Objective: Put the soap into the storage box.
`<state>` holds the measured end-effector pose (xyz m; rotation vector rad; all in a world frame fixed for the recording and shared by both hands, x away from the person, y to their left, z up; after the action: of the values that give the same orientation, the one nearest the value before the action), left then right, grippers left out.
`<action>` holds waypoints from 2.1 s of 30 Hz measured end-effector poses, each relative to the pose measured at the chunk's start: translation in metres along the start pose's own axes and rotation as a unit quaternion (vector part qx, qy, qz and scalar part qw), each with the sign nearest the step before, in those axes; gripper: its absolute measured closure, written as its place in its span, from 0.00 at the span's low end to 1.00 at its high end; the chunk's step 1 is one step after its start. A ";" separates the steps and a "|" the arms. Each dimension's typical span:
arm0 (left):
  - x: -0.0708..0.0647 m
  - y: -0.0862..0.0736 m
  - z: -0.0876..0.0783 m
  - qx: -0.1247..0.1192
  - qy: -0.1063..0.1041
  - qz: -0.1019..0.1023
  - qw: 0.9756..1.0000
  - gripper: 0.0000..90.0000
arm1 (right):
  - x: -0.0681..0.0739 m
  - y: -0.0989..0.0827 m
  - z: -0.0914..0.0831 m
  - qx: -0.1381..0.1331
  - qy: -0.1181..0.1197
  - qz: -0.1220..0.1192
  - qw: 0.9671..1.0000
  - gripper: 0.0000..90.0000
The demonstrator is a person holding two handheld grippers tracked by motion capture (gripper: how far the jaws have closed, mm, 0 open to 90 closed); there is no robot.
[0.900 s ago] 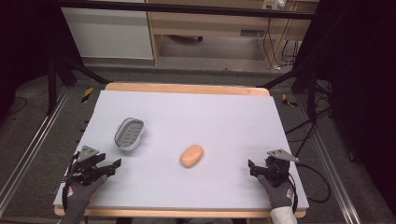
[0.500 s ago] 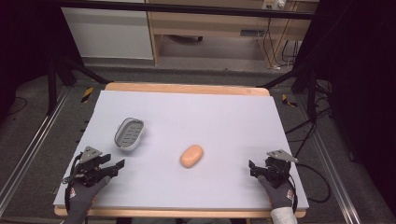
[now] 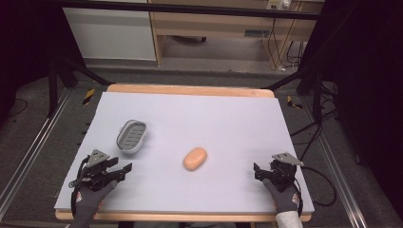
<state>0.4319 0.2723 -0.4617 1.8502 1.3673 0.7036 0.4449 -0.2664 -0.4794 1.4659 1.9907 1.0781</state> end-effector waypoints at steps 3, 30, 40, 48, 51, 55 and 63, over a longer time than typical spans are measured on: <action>-0.003 0.000 0.000 -0.002 -0.002 0.004 1.000 0.39 | 0.001 0.001 0.000 -0.003 0.001 0.000 1.000 0.07; -0.030 0.012 0.001 -0.015 -0.024 0.017 0.999 0.34 | 0.005 0.002 -0.001 -0.006 0.005 -0.008 1.000 0.06; -0.042 0.019 0.002 -0.020 -0.035 0.026 0.999 0.32 | 0.006 0.002 -0.001 -0.008 0.006 -0.009 1.000 0.06; -0.051 0.030 0.004 -0.024 -0.046 0.033 0.998 0.31 | 0.007 0.003 -0.001 -0.008 0.005 -0.009 1.000 0.06; -0.055 0.036 0.004 -0.027 -0.050 0.033 0.998 0.31 | 0.007 0.003 -0.002 -0.009 0.005 -0.008 1.000 0.06; -0.061 0.042 0.006 -0.030 -0.056 0.039 0.997 0.30 | 0.008 0.003 -0.003 -0.011 0.006 -0.008 1.000 0.06; -0.080 0.058 0.011 -0.032 -0.070 0.053 0.996 0.30 | 0.007 0.003 -0.004 -0.015 0.008 -0.007 1.000 0.06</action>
<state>0.4504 0.1831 -0.4220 1.8944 1.1511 0.6496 0.4413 -0.2605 -0.4735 1.4303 1.9847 1.1113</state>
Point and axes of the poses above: each handheld gripper's, and its own axes: z roughly forward along the jaws, y roughly out of its top, x roughly to its left, the point moved 1 cm from there along z, roughly forward along the jaws, and after that the axes turned 11 degrees about y, right-handed, at the moved point
